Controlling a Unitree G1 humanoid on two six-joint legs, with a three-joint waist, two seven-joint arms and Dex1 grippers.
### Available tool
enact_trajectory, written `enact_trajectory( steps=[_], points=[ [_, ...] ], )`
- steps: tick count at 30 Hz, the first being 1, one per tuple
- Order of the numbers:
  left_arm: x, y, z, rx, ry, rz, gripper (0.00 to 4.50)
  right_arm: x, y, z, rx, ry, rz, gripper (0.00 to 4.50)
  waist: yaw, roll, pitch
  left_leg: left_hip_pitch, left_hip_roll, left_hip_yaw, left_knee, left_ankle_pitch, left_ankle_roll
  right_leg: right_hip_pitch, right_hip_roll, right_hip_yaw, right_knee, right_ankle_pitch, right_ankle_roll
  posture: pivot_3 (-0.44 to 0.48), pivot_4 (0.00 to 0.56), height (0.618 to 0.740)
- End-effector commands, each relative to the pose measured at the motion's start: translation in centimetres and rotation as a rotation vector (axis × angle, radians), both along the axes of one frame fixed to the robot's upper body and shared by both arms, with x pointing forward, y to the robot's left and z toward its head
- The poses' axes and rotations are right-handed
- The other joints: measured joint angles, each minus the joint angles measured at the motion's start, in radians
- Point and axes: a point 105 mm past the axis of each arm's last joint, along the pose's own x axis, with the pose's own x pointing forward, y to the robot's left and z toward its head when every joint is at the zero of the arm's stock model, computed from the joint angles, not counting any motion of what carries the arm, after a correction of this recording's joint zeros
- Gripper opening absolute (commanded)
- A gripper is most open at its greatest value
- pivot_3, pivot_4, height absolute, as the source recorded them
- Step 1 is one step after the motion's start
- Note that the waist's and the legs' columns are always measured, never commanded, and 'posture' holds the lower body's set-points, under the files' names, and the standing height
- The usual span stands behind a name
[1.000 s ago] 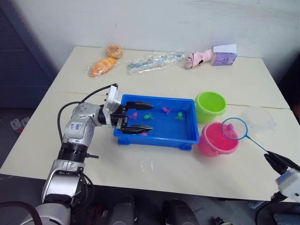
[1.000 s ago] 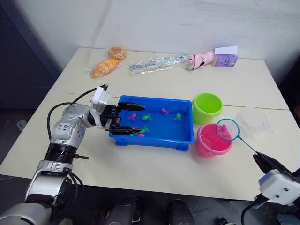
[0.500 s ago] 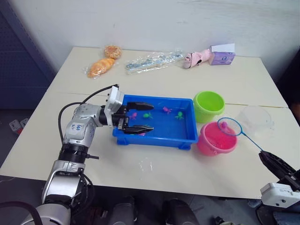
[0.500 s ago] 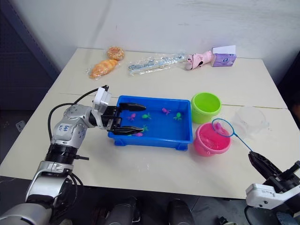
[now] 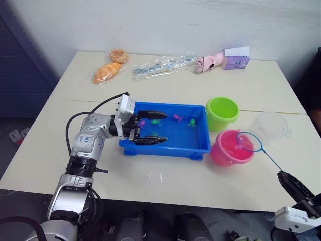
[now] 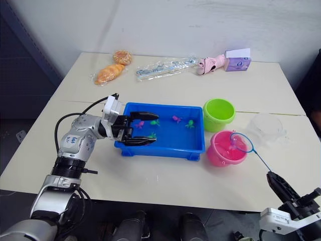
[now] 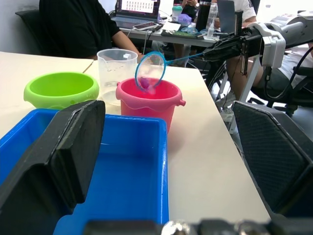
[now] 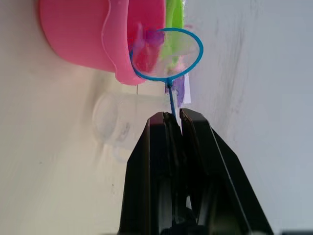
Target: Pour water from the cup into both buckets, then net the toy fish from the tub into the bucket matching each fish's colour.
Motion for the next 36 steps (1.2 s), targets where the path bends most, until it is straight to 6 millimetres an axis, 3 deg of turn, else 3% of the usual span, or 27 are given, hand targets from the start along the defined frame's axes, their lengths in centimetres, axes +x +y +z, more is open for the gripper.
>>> enact_trajectory(
  steps=[1,6,8,11,13,18,21,23,27,33,36],
  points=[
    [-0.2,-0.1,0.2,0.012,-0.035,-0.014,4.46,-0.3,-0.1,1.3,-0.015,-0.057,-0.008,0.0,0.001,0.0,0.0,0.0,0.0,0.0,0.0,0.0,0.0,0.0,0.0,0.0,0.0,0.0,0.0,0.0,0.15,0.74],
    [-0.2,-0.1,0.2,0.008,-0.033,-0.013,4.46,0.1,0.1,2.7,0.05,-0.113,-0.017,0.0,0.0,0.0,0.0,0.0,0.0,0.0,0.0,0.0,0.0,0.0,0.0,0.0,0.001,0.0,0.0,0.0,0.15,0.74],
    [-0.1,0.0,0.2,0.006,-0.034,-0.005,4.46,0.2,0.4,3.1,0.176,-0.098,-0.004,0.0,0.0,0.0,0.0,0.0,0.0,0.0,0.0,0.0,0.0,0.0,0.0,0.0,0.001,0.0,0.0,0.0,0.15,0.74],
    [0.3,0.8,0.3,0.005,-0.034,0.035,4.46,0.6,2.8,4.1,0.467,-0.004,0.116,0.0,-0.002,0.0,0.0,0.001,0.0,0.0,0.0,0.0,0.0,0.0,0.0,0.0,0.001,0.0,0.0,0.0,0.15,0.74],
    [0.8,1.8,0.3,0.01,-0.029,0.081,4.46,1.6,5.0,5.5,0.719,0.084,0.212,0.0,-0.005,0.0,0.0,0.001,0.001,0.0,0.0,0.0,0.001,0.001,0.0,0.0,0.001,0.0,0.0,0.0,0.15,0.74],
    [1.4,3.8,0.1,0.019,-0.019,0.175,4.46,4.9,8.2,7.1,1.111,0.306,0.277,0.0,-0.013,0.0,0.0,0.003,0.002,-0.001,0.001,0.0,0.002,0.002,0.0,0.0,0.002,0.0,0.0,0.0,0.15,0.74],
    [1.8,4.9,0.2,0.026,-0.03,0.229,4.46,7.2,9.3,7.0,1.242,0.418,0.219,0.0,-0.008,0.0,0.0,0.002,0.002,-0.001,0.001,0.0,0.003,0.002,-0.001,0.0,0.002,0.0,0.0,0.0,0.15,0.74],
    [2.3,6.2,0.3,0.034,-0.043,0.278,4.46,8.7,11.2,6.2,1.35,0.577,0.175,0.0,-0.003,0.0,0.0,0.002,0.002,-0.002,0.001,0.0,0.003,0.001,-0.001,-0.001,0.002,0.0,0.0,0.0,0.15,0.74],
    [2.7,7.4,0.7,0.043,-0.053,0.308,4.46,10.4,13.3,5.4,1.412,0.761,0.067,0.0,-0.001,0.0,0.0,-0.003,0.002,-0.003,0.002,0.0,0.003,-0.003,-0.001,-0.003,0.002,0.0,-0.001,0.0,0.15,0.74],
    [2.6,7.6,1.0,0.056,-0.056,0.311,4.46,11.6,13.7,3.4,1.421,0.971,-0.182,0.0,0.002,0.0,0.0,-0.006,-0.001,-0.005,0.004,-0.002,0.006,-0.001,-0.004,-0.006,0.001,0.0,0.0,0.0,0.15,0.74],
    [2.7,7.7,1.1,0.06,-0.061,0.326,4.46,11.7,14.5,3.1,1.447,1.051,-0.214,0.0,-0.001,0.0,0.0,-0.006,-0.001,-0.005,0.004,-0.002,0.007,-0.001,-0.005,-0.006,0.0,0.0,0.0,0.0,0.15,0.74]
  ],
)
